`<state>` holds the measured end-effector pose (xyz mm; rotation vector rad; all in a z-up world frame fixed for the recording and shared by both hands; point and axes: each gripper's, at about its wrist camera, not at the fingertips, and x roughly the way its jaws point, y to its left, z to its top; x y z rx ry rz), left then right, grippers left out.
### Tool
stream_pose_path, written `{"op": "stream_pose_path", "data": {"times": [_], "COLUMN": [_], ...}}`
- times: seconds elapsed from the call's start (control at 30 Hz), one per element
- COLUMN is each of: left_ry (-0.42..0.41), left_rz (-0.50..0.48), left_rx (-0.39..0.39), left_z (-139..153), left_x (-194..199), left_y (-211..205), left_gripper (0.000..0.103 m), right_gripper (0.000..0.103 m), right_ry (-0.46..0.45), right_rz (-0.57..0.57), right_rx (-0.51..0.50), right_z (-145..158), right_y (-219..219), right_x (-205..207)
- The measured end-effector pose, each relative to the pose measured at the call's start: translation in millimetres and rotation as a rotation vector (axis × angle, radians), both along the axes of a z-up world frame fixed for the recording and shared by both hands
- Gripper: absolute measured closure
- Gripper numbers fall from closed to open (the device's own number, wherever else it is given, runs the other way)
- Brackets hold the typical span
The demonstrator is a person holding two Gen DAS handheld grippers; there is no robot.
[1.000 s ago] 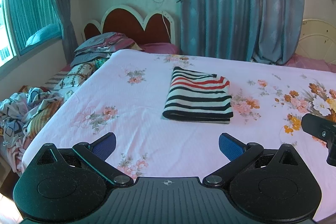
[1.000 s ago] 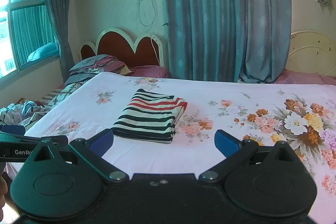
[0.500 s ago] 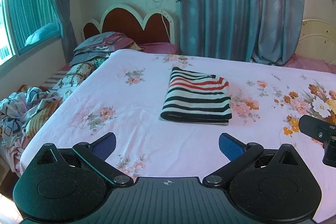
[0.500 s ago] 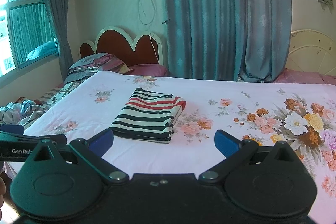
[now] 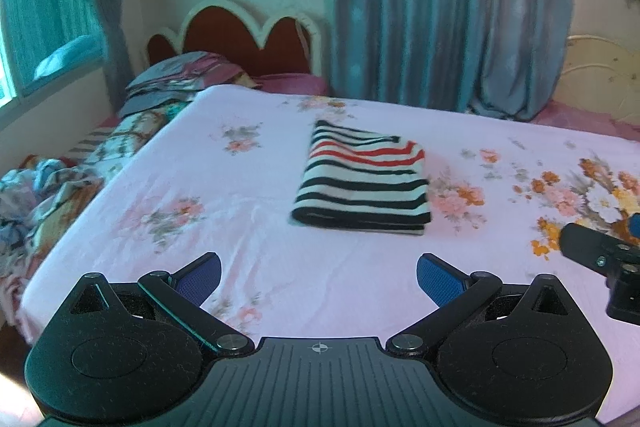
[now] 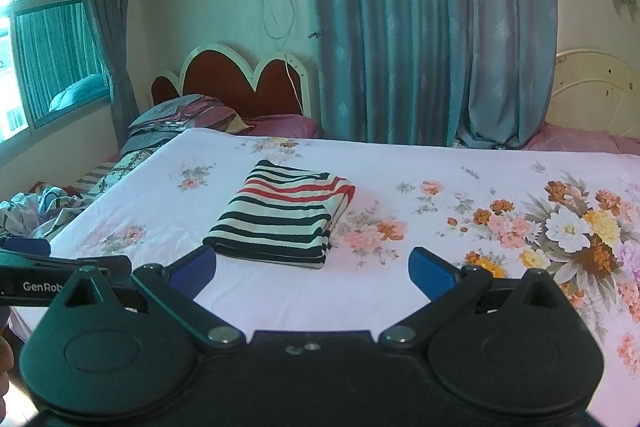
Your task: Fold small clothes
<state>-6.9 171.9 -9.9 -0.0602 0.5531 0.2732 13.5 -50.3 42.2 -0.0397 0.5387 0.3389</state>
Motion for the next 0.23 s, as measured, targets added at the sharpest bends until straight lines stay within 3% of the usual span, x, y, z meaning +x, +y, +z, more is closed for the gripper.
{"op": "stream_pose_path", "data": {"times": [0.23], "left_ry": [-0.017], "left_rz": [0.000], "left_rx": [0.027], "left_z": [-9], "left_x": [26], "left_y": [4], "left_gripper": [0.000], "right_gripper": [0.001], "right_ry": [0.039], "right_rz": [-0.029], "right_rx": [-0.006], "right_z": [-12], "right_y": [-2], "right_x": [17]}}
